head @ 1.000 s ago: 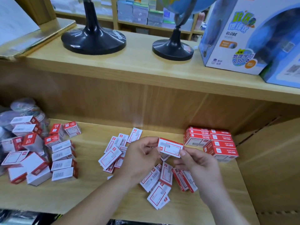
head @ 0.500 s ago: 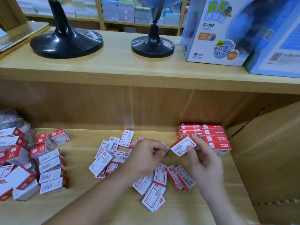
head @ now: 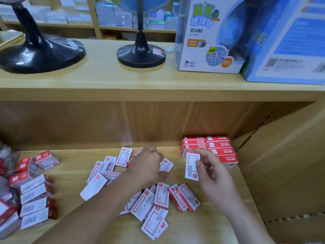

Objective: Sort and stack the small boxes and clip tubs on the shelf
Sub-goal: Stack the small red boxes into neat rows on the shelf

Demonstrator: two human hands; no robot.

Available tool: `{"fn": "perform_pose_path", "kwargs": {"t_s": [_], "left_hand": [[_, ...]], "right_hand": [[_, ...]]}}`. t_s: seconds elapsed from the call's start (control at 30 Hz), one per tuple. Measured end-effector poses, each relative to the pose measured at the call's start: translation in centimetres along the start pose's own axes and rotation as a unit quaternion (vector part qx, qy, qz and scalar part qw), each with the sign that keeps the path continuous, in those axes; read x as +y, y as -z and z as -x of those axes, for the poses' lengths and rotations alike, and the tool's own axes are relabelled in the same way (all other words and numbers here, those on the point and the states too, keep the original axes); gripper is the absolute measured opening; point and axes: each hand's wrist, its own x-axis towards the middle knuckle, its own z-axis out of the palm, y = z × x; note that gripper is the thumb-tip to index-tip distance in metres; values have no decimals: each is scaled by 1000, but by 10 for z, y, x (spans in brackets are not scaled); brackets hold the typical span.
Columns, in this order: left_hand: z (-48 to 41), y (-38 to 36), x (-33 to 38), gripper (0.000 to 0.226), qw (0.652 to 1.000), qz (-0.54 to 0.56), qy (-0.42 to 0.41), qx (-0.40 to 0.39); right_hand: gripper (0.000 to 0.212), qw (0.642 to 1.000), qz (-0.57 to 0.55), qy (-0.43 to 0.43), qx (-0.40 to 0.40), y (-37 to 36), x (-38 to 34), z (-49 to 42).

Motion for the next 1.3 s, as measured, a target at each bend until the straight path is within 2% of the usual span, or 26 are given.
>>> {"fn": "perform_pose_path", "kwargs": {"t_s": [0.13, 0.27, 0.37, 0.47, 0.57, 0.63, 0.7, 0.8, 0.87, 0.93, 1.07, 1.13, 1.23, 1.3], "left_hand": [[4, 0, -2, 30, 997, 73, -24, 14], [12, 3, -14, 27, 995, 66, -51, 61], [19, 6, -24, 17, 986, 136, -93, 37], [26, 3, -31, 13, 981, 158, -108, 37], [30, -4, -30, 14, 978, 177, -89, 63], [31, -10, -27, 14, 973, 202, -71, 81], [32, -15, -26, 14, 969, 216, -61, 101], [30, -18, -29, 18, 965, 230, -50, 116], [28, -18, -28, 24, 965, 229, -49, 116], [24, -17, -26, 28, 970, 205, -56, 118], [17, -17, -24, 16, 981, 122, -94, 118], [16, -15, -24, 12, 984, 100, -103, 105], [9, -10, -21, 12, 988, 66, -72, 118], [-2, -7, -17, 17, 987, 43, -39, 149]], "right_hand": [[39, 999, -17, -44, -18, 0, 2, -2], [33, 989, 149, -5, -17, -1, 7, -13], [23, 966, 257, 2, -34, -12, 7, -23], [25, 947, 312, 3, -82, -28, -1, -31], [26, 930, 343, 19, -130, -41, -3, -37], [25, 927, 337, 28, -165, -46, 0, -36], [24, 939, 298, 26, -168, -46, 5, -32], [25, 967, 211, -38, -138, -38, 11, -23], [27, 972, 172, -66, -148, -33, 13, -18], [37, 964, 201, -73, -160, -32, 16, -16], [22, 958, 248, -39, -138, -34, 24, -21], [24, 960, 237, -45, -142, -35, 26, -22], [35, 972, 199, -80, -96, -33, 28, -21], [25, 974, 201, -88, -64, -31, 28, -22]]}}
